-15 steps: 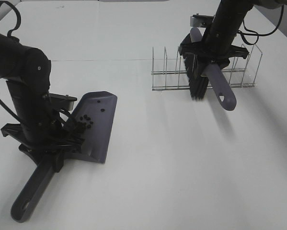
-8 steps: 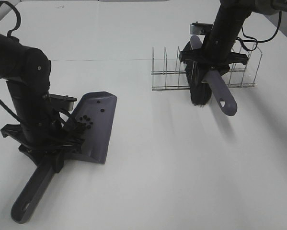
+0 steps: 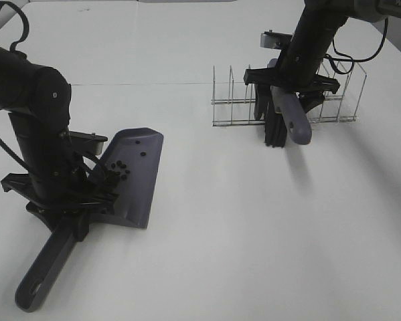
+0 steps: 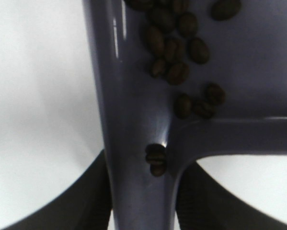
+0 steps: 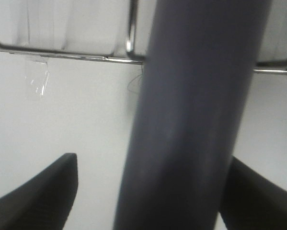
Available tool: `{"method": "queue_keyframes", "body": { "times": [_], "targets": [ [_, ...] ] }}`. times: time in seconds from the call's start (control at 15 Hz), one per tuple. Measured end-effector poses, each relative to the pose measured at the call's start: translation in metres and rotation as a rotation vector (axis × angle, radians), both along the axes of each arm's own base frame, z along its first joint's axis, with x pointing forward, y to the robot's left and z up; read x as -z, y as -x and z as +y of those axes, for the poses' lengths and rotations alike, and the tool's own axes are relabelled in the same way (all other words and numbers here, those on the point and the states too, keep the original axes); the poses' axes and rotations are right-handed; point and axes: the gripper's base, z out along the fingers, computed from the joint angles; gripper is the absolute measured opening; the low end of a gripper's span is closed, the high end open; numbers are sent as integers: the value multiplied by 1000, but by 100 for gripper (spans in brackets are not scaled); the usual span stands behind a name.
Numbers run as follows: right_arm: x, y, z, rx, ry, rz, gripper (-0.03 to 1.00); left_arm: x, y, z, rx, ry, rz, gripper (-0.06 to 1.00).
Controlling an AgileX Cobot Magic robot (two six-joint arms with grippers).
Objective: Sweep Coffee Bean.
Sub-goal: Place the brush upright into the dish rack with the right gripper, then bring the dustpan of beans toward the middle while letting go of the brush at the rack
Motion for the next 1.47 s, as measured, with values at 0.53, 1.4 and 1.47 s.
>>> {"method": "queue_keyframes", "body": {
  "times": [0.53,1.4,1.47],
  "targets": [
    [-51,10,-4,-15,8,-93,74,0,0,0,-20,-2,0,34],
    [-125,108,-23,-22,39,-78,73,-13,-67,-27,20,10,-130,34],
    [-130,116,-25,-22,39,-81,73,-11,-70,-28,20,10,-129,34]
  ]
}}
